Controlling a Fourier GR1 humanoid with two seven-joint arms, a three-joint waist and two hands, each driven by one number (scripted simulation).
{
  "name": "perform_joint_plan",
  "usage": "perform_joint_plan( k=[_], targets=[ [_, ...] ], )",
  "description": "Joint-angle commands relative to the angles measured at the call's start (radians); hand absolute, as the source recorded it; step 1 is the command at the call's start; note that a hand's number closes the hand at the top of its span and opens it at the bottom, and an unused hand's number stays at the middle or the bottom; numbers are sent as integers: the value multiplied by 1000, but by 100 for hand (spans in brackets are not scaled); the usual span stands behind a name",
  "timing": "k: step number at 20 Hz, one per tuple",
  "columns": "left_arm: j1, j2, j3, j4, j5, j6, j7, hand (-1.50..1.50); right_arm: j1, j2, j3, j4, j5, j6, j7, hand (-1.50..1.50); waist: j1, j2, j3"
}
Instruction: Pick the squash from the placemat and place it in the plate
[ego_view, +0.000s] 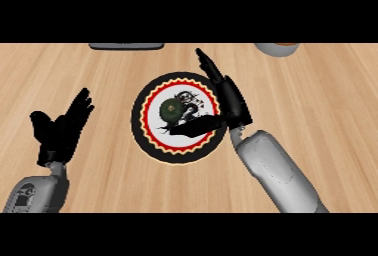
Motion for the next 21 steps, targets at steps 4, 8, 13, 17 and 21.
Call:
perform_joint_plan(
  k=[4, 8, 13, 17, 21],
  targets=[
    [-7, 20, 37, -13, 12, -46, 23, 0, 41, 24, -97, 67, 43, 85, -110, -150, 2, 0, 0],
    [19, -36, 13, 18, -28, -8, -44, 0, 75, -33, -148, 53, 52, 145, -153, -150, 0, 0, 0],
    [-26, -1, 45, -57, 2, -30, 76, 0, 136, -59, -165, -58, 74, 169, -81, -150, -2, -1, 0],
    [41, -27, 18, -62, -24, -35, 30, 0, 127, -116, -226, -21, 80, 235, -88, -150, 1, -1, 0],
    [32, 2, 62, 3, -2, -84, -37, 0, 98, -123, -269, 80, 84, 292, -143, -150, 2, 0, 0]
  ],
)
